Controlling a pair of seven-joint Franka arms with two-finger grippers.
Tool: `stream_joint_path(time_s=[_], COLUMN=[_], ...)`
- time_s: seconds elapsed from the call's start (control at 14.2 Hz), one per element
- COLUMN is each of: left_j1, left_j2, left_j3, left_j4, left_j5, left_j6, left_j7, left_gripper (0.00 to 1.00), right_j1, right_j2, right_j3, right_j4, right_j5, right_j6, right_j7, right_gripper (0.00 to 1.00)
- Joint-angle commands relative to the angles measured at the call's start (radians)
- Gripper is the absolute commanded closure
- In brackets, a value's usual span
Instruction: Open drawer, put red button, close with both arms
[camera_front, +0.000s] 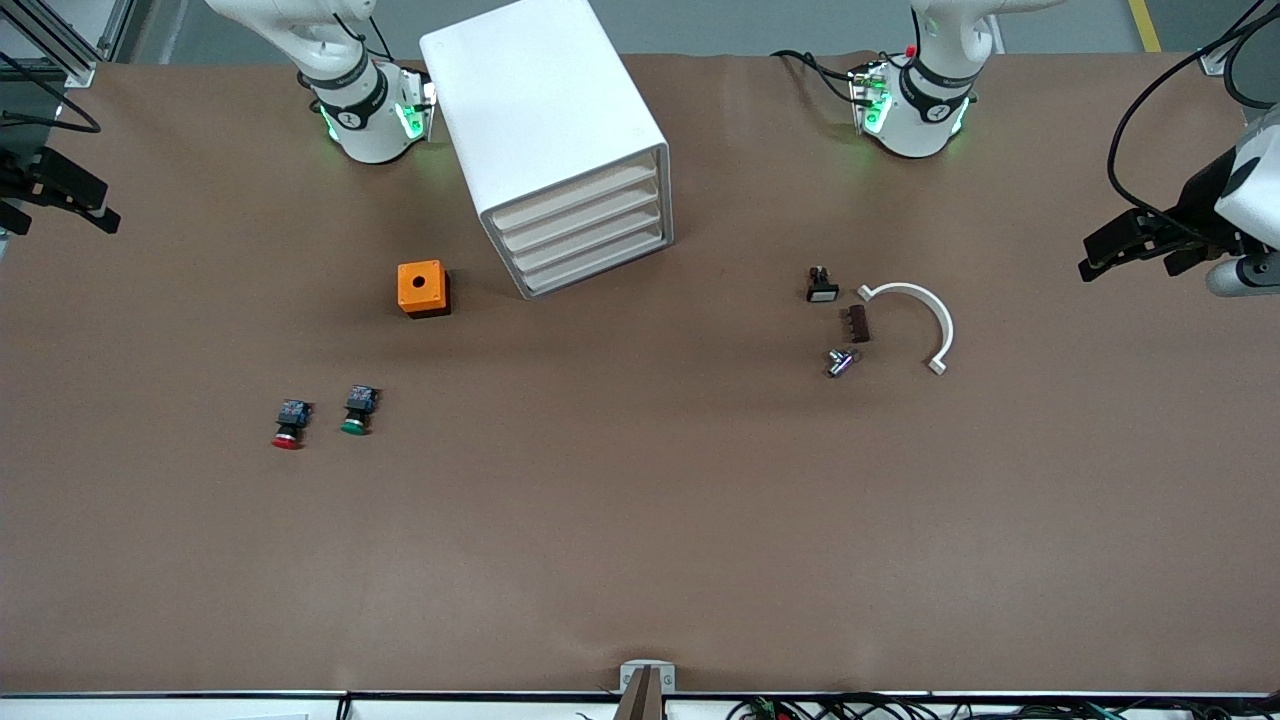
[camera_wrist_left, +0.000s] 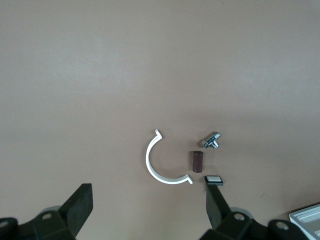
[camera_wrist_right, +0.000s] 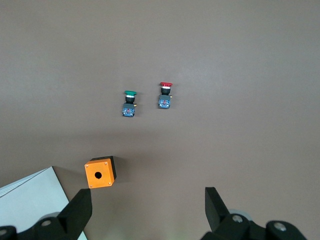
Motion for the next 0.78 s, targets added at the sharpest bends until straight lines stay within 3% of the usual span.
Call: stream_joint_path(time_s=[0.0,0.71], left_j1=[0.009,0.012], left_j2=[0.008,0.014], left_j3=[-0.008,-0.002], left_j4=[0.025,0.031], left_j5=[0.008,0.005], left_j6=[-0.022,-0.070], left_j7=[0.010,0.012], left_gripper=[0.00,0.00], right_j1=[-0.014,-0.014], right_j2=[-0.006,-0.003], right_j3=[0.008,0.008], right_j4=[0.003,0.003], right_j5=[-0.012,-0.016], right_j6=[-0.005,0.002], right_j7=[-0.008,-0.009], right_gripper=[0.00,0.00])
